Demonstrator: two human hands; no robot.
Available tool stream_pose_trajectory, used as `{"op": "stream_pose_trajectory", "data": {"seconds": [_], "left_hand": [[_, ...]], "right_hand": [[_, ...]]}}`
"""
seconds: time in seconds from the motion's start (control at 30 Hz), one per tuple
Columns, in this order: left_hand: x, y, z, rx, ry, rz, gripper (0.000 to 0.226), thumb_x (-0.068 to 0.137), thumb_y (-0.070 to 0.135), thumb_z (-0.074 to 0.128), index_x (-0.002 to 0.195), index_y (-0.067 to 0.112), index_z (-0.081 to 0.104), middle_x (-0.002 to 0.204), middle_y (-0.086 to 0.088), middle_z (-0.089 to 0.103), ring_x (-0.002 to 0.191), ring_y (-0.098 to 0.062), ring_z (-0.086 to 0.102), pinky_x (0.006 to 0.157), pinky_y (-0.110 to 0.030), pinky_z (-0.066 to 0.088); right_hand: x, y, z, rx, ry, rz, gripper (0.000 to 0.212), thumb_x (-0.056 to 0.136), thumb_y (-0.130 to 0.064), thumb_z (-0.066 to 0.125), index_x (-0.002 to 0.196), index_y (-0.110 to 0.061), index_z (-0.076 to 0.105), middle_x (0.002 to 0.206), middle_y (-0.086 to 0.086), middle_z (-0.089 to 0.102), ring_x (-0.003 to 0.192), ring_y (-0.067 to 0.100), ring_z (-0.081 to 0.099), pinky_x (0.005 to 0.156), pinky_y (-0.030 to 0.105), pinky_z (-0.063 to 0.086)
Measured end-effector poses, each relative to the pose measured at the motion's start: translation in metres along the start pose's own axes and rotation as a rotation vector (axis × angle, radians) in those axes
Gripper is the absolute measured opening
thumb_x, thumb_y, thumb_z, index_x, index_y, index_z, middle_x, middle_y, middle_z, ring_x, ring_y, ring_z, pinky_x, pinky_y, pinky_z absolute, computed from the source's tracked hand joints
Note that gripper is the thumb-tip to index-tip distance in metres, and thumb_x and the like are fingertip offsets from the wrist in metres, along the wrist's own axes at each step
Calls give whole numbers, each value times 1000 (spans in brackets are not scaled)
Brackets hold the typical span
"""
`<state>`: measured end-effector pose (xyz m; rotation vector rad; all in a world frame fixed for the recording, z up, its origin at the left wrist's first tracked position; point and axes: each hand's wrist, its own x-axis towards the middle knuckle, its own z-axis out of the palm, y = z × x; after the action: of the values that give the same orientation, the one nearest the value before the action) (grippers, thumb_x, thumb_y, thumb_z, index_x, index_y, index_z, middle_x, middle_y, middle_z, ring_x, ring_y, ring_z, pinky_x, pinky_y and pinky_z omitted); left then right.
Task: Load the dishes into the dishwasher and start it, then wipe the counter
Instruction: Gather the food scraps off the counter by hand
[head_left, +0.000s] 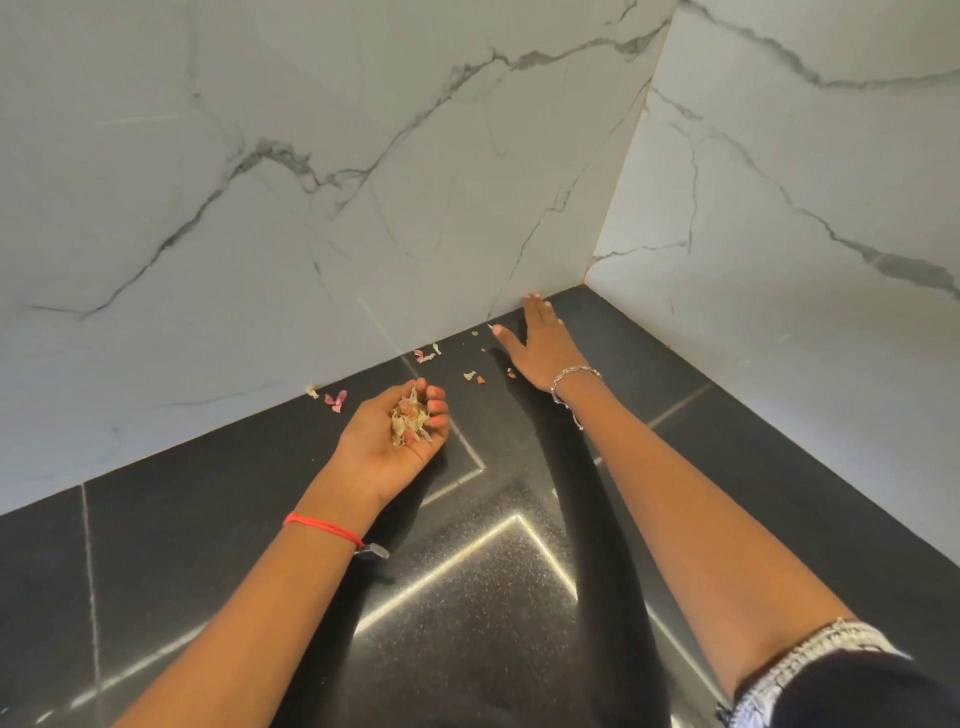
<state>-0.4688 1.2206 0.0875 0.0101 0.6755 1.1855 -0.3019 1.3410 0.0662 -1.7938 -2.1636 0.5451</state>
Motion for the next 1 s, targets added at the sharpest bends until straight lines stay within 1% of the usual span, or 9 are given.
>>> {"op": "stream_pose_trajectory", "data": {"seconds": [0.1,0.23,0.3,0.4,0.53,0.6,0.7,0.8,1.0], "left_hand": [[-4,4,-4,-5,5,1,30,97,12,34,72,9,50,62,-4,51,50,-11,45,43,-17,40],[-9,8,-9,-30,3,7,31,97,13,33,71,9,50,61,-4,51,48,-11,46,44,-18,40],[-12,9,-10,-42,2,10,31,97,13,33,71,9,50,61,-4,51,47,-11,47,43,-18,40],[-16,10,-12,-30,15,17,30,97,13,34,71,9,51,62,-4,51,48,-11,46,43,-18,40],[-20,16,-16,-24,32,40,29,97,12,35,72,9,51,62,-4,51,49,-10,46,43,-17,40],[-22,20,-19,-37,30,49,29,96,13,35,72,9,50,61,-4,52,47,-11,47,44,-16,40],[-26,23,-23,-59,31,62,32,98,16,34,72,9,50,60,-4,52,47,-10,47,44,-15,40],[-31,26,-25,-72,47,75,31,98,16,34,72,9,51,61,-4,52,47,-10,48,44,-15,39],[-46,36,-34,-88,84,116,25,97,12,34,82,7,54,60,-3,51,49,-9,46,42,-16,40]], "right_hand": [[3,-2,0,-34,-15,27,68,99,-45,28,149,-6,3,157,8,0,146,20,0,117,32,1],[-12,-10,3,34,-42,-36,57,101,-37,28,149,-7,14,157,7,9,145,20,5,116,30,2],[-21,-15,7,107,-23,-85,52,101,-31,32,147,-8,23,155,7,19,144,21,13,116,29,8],[-22,-22,11,210,46,-112,45,100,-23,39,142,-9,34,149,6,34,137,22,32,112,29,23],[-17,-38,20,174,48,-105,40,99,-19,38,136,-3,38,141,8,34,127,24,40,105,27,30],[-21,-46,26,153,44,-131,39,99,-17,37,134,-1,39,140,10,35,125,25,41,104,27,29],[-29,-55,33,85,24,-207,41,99,-16,37,137,-1,36,141,12,33,127,27,38,107,28,26],[-39,-68,37,61,-23,-253,42,100,-18,36,139,-1,34,143,12,32,128,27,37,107,30,27],[-50,-89,44,39,-57,-284,46,100,-18,36,142,0,28,146,13,29,133,26,33,112,30,23]]}}
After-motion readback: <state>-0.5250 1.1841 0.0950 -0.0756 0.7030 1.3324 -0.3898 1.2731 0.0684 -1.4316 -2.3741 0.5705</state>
